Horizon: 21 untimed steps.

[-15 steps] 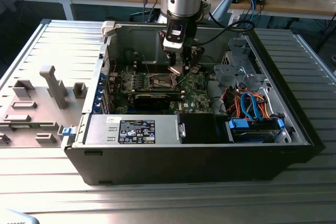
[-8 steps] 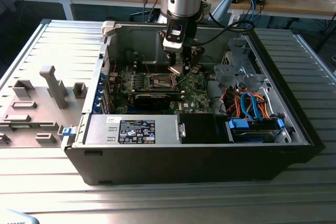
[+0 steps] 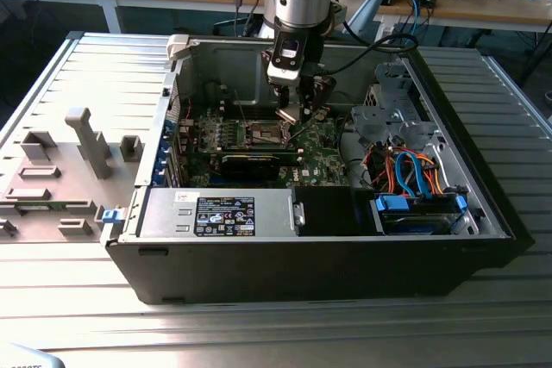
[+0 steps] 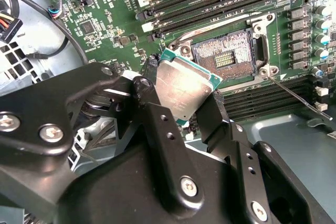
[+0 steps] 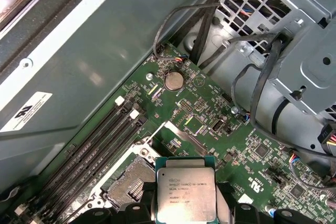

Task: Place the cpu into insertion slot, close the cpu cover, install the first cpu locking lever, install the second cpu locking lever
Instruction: 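Place the cpu into insertion slot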

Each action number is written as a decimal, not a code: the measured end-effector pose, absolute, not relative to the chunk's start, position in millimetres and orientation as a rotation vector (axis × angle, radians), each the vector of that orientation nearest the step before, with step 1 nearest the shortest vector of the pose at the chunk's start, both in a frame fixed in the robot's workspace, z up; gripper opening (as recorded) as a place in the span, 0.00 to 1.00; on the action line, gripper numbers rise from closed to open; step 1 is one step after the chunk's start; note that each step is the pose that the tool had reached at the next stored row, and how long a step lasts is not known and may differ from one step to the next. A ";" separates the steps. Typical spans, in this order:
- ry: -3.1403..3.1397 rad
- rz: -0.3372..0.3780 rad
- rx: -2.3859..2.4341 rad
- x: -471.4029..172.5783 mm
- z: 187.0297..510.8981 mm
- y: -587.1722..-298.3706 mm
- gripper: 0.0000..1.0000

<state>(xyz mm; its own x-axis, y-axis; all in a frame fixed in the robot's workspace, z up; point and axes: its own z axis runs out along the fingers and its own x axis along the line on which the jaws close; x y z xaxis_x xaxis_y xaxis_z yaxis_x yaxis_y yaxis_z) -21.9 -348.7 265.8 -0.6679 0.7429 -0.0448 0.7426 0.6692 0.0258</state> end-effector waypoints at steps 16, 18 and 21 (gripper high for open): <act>2.815 0.008 1.274 -21.9 265.8 -348.7 0.54; 2.815 0.008 1.275 -21.9 265.8 -348.7 0.54; 2.813 0.008 1.278 -21.9 265.8 -348.7 0.54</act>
